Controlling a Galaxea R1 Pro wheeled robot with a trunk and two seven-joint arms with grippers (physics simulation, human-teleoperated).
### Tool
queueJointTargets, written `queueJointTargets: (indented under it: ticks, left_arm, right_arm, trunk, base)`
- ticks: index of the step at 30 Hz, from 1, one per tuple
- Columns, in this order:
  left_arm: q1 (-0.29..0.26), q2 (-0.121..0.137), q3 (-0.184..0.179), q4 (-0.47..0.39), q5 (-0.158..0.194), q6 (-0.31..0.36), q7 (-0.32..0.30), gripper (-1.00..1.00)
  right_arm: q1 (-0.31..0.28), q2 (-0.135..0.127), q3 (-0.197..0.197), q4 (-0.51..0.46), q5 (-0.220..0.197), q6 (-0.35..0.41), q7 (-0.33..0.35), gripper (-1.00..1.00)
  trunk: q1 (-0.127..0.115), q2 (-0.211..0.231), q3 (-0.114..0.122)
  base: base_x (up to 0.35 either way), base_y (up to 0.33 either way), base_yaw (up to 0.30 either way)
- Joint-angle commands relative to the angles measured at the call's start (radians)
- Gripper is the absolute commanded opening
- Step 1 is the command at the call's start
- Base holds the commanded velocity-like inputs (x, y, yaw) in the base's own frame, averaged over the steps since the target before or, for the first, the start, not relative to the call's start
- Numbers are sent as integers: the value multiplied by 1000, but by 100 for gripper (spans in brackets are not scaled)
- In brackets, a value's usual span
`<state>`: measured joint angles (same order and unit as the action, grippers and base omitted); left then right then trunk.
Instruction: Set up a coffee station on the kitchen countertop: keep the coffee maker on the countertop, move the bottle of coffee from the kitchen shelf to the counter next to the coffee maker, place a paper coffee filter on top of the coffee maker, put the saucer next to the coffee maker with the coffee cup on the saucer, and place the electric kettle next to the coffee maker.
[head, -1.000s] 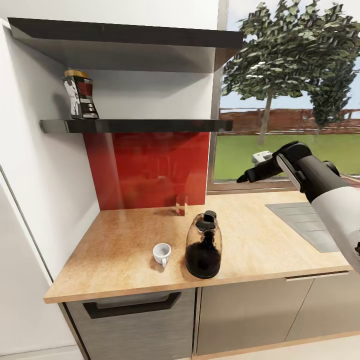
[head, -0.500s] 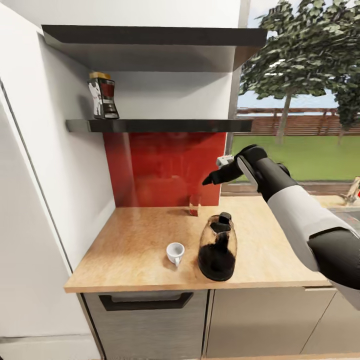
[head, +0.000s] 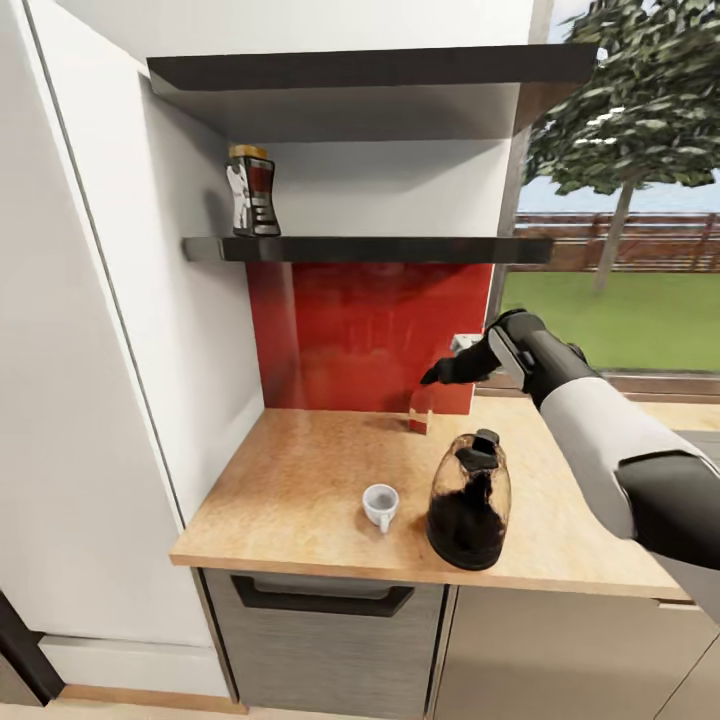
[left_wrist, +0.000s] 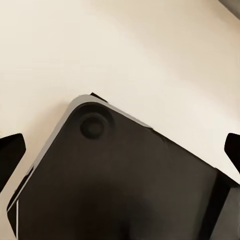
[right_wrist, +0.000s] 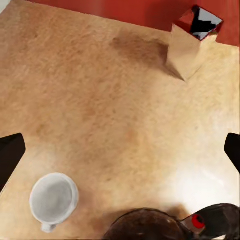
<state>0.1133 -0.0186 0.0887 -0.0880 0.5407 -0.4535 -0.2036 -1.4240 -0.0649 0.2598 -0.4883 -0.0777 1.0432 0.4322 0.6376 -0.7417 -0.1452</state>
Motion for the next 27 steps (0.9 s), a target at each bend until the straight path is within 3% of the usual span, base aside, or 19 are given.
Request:
queueJointTargets:
  ticks: [1, 4, 5, 6, 7, 8, 10, 11, 14, 19, 25, 27]
  left_arm:
    - [0, 0, 8, -2, 4, 1, -10, 100]
    - [0, 0, 8, -3, 4, 1, -10, 100]
    - [0, 0, 8, -3, 4, 1, -10, 100]
    - [0, 0, 7, -3, 5, 1, -10, 100]
    - [0, 0, 8, -3, 5, 1, -10, 100]
    - [0, 0, 8, -3, 4, 1, -10, 100]
    - [0, 0, 8, -4, 4, 1, -10, 100]
    - [0, 0, 8, -6, 4, 1, -10, 100]
    - [0, -1, 8, -8, 4, 1, -10, 100]
    - [0, -3, 8, -8, 4, 1, -10, 100]
    - [0, -4, 8, -7, 4, 1, -10, 100]
    - [0, -4, 8, -7, 4, 1, -10, 100]
  right_arm:
    - [-1, -2, -9, 11, -16, 4, -17, 100]
    - [0, 3, -45, 44, -27, 4, -36, 100]
    - [0, 12, -67, 137, -32, -10, -60, 100]
    - [0, 17, -81, 212, -35, -92, -110, 100]
    - [-1, 18, -89, 230, -37, -111, -135, 100]
    - [-1, 21, -129, 262, -51, -150, -224, 100]
    - [0, 23, -165, 273, -60, -169, -296, 100]
    - [0, 29, -213, 282, -72, -194, -404, 100]
    - [0, 52, -255, 289, -82, -208, -532, 100]
    - [-1, 70, -273, 291, -86, -188, -612, 100]
    - [-1, 71, -277, 290, -87, -148, -642, 100]
    - [-1, 66, -293, 290, -95, -101, -661, 100]
  trunk:
    - [0, -1, -1]
    - [0, -1, -1]
    - [0, -1, -1]
    - [0, -1, -1]
    - [0, -1, -1]
    - [0, -1, -1]
    - [0, -1, -1]
    - [0, -1, -1]
    - [0, -1, -1]
    - [0, -1, -1]
    - [0, -1, -1]
    - [0, -1, -1]
  base:
    - [0, 0, 11]
    - [0, 0, 6]
    - [0, 0, 2]
    - [0, 0, 0]
    - [0, 0, 0]
    - [0, 0, 0]
    - [0, 0, 0]
    - [0, 0, 0]
    - [0, 0, 0]
    - [0, 0, 0]
    - [0, 0, 0]
    - [0, 0, 0]
